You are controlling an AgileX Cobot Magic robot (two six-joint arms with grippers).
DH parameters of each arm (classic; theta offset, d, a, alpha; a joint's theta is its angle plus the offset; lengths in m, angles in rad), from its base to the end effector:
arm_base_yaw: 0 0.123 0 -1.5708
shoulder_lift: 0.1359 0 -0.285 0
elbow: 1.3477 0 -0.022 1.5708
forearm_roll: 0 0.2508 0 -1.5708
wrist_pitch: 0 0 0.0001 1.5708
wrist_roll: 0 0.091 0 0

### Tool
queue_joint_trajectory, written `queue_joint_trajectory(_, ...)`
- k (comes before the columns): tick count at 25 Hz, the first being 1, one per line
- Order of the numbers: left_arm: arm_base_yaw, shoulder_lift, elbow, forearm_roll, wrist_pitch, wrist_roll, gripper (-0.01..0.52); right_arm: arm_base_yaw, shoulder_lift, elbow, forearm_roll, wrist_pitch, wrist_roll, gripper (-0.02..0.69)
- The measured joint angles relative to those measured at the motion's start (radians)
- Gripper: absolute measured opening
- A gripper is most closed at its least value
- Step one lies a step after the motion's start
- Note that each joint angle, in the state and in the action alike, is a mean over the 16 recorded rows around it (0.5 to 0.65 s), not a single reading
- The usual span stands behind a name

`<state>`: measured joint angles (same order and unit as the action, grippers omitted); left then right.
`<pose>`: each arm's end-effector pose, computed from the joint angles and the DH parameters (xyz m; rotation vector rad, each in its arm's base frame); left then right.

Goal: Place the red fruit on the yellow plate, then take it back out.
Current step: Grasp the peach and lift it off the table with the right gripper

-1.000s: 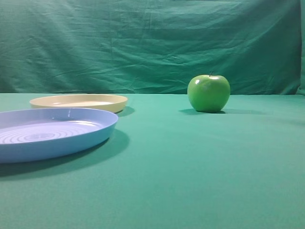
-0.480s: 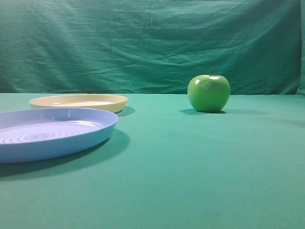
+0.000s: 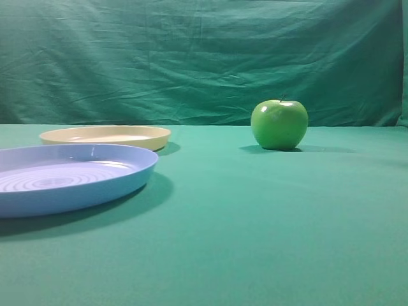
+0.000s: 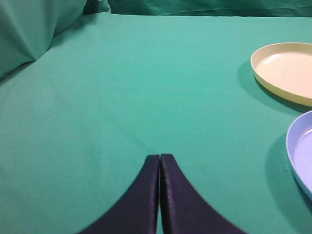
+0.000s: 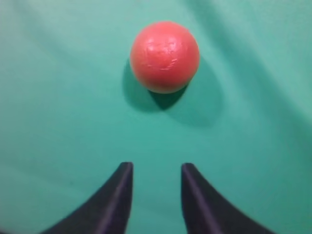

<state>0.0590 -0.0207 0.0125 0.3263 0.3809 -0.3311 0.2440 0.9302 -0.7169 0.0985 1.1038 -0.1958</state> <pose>0.0508 0.0139 0.1776 -0.1624 1.8309 0.1324 0.1379 0.0426 0.2773 -0.5707 2.7410 0.1455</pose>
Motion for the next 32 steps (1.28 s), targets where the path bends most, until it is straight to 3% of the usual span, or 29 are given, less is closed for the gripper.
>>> queue_joint_trajectory(8, 0.0, 0.0, 0.0, 0.0, 0.0, 0.001, 0.0, 0.013, 0.212, -0.003, 0.001, -0.178, -0.002, 0.58)
queue_joint_trajectory(13, 0.0, 0.0, 0.0, 0.0, 0.0, 0.001, 0.0, 0.013, 0.337, -0.003, 0.006, -0.291, -0.002, 0.645)
queue_joint_trajectory(21, 0.0, 0.0, 0.0, 0.0, 0.0, 0.001, 0.0, 0.013, 0.516, -0.007, 0.017, -0.423, -0.002, 0.598)
queue_joint_trajectory(32, 0.0, 0.0, 0.0, 0.0, 0.0, 0.001, 0.0, 0.016, 0.613, -0.082, 0.024, -0.439, -0.005, 0.302)
